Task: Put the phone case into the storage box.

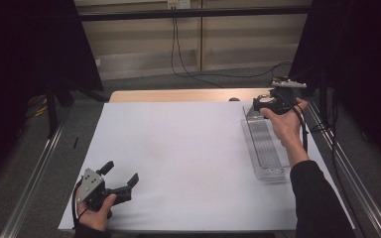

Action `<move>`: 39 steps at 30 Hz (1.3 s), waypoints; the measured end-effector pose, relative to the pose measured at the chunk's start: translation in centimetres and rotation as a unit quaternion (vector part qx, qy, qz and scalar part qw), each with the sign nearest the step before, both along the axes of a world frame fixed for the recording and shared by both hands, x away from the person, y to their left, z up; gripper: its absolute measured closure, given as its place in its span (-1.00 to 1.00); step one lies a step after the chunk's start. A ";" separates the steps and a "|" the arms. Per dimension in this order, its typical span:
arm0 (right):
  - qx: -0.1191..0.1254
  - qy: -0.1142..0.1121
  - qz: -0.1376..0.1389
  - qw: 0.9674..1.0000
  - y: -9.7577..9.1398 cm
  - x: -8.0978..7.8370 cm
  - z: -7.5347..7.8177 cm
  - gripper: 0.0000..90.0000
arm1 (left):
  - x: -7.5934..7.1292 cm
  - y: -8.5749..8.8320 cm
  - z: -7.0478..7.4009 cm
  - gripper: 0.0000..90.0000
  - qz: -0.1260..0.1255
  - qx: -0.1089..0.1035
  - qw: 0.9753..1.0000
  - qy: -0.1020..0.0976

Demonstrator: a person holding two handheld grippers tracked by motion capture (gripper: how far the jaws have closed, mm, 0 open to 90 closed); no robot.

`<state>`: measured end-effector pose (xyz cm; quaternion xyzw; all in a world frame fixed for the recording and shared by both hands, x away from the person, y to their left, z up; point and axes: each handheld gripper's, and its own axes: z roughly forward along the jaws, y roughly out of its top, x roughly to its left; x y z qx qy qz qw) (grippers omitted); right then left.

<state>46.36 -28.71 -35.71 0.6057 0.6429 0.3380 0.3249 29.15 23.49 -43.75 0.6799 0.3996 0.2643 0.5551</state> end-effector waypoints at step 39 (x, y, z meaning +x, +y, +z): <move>-0.010 0.021 -0.024 0.999 0.9 1.6 -1.5 -0.74 | 0.1 0.0 0.0 -0.93 -0.001 0.000 1.000 0.000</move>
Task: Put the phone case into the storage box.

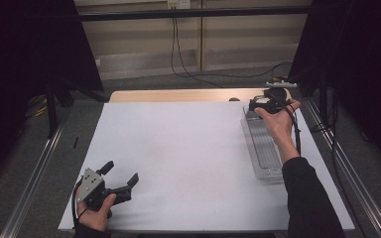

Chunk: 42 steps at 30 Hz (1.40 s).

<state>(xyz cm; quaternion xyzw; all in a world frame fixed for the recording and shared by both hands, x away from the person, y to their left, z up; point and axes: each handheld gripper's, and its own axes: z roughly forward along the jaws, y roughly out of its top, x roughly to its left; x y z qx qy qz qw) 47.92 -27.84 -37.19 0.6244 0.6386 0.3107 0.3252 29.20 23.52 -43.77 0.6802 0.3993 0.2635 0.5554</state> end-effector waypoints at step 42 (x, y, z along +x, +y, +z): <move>-0.002 0.000 -0.015 1.000 0.4 1.4 0.0 -0.74 | 0.0 0.0 0.0 -0.93 -0.002 0.001 1.000 -0.001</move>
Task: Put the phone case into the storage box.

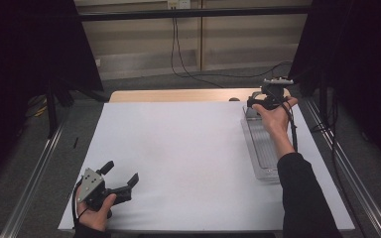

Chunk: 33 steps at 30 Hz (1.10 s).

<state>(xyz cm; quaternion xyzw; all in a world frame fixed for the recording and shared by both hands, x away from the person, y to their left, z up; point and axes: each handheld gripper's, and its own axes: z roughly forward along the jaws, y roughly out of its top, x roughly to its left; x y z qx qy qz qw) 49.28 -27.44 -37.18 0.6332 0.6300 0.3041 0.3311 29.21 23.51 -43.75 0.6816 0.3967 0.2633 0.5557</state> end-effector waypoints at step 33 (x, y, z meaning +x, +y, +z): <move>-0.004 -0.003 -0.002 1.000 0.2 1.0 0.0 -0.75 | 0.0 0.0 0.0 -0.92 0.000 0.002 1.000 -0.001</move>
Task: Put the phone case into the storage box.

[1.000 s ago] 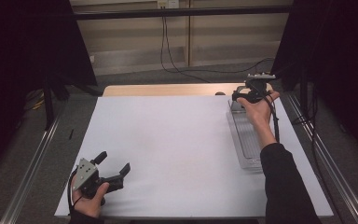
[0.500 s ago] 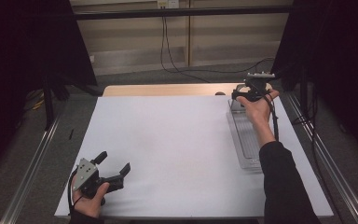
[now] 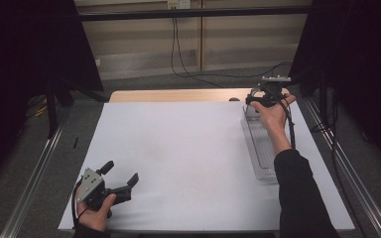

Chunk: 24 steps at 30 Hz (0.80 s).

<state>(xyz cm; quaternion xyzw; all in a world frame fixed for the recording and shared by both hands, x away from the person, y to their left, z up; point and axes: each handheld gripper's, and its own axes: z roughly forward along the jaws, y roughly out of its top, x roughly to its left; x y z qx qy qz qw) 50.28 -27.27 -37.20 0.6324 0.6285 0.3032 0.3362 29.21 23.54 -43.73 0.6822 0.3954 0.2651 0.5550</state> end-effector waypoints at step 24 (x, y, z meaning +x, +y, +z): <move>0.008 -0.003 0.023 1.000 -0.6 0.4 -0.1 -0.76 | 0.0 0.0 0.0 -0.93 0.001 -0.001 1.000 0.000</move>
